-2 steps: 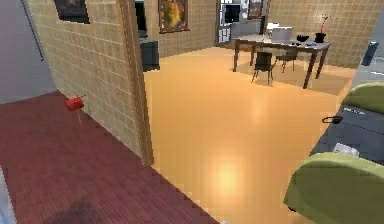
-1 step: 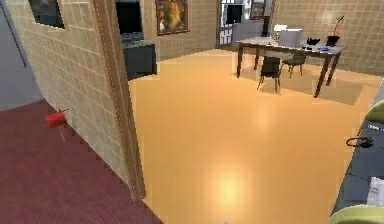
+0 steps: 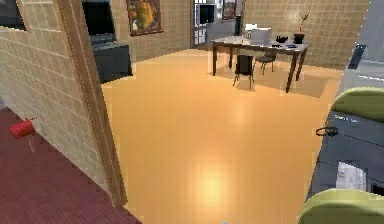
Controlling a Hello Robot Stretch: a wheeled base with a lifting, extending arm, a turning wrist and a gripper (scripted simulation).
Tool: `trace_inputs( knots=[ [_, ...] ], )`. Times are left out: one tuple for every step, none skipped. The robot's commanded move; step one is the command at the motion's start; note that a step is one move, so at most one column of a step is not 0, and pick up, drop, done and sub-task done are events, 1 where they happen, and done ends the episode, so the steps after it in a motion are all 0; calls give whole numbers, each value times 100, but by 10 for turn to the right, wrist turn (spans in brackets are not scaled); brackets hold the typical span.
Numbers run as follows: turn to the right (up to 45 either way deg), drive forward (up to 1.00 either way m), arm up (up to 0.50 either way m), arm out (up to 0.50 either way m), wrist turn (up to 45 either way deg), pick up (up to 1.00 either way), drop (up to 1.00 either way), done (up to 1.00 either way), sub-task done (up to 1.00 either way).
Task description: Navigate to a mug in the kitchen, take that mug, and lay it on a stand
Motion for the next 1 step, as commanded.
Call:
trace_inputs(
  knots=[
    [0, 100, 0, 0, 0, 0, 0, 0, 0]
  ],
)
